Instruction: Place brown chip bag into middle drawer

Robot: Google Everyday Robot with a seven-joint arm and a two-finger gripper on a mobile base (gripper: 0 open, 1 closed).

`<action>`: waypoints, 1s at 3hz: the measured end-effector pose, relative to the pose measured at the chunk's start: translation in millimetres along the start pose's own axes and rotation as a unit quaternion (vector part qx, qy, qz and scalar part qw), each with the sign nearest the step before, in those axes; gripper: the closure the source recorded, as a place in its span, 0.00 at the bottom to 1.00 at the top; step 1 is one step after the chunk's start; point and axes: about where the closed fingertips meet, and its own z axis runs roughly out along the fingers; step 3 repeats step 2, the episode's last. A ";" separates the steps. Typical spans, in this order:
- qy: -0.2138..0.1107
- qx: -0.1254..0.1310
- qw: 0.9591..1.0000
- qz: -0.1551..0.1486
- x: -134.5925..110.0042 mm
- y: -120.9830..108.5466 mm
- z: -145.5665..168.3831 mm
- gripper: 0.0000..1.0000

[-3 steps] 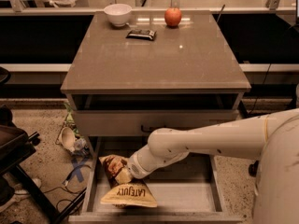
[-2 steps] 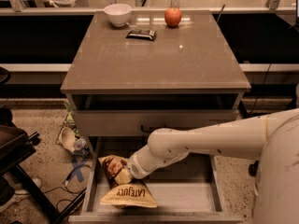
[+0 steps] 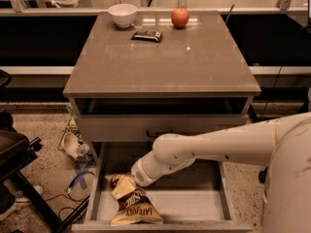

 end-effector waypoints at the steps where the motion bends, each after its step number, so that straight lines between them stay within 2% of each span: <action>1: 0.001 -0.001 1.000 0.000 0.2 0.6 0.6 0.00; 3: 0.001 -0.001 1.000 0.000 0.2 0.6 0.7 0.00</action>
Offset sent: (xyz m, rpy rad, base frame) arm -0.0005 0.0005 -0.0003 0.0000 0.0009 0.0015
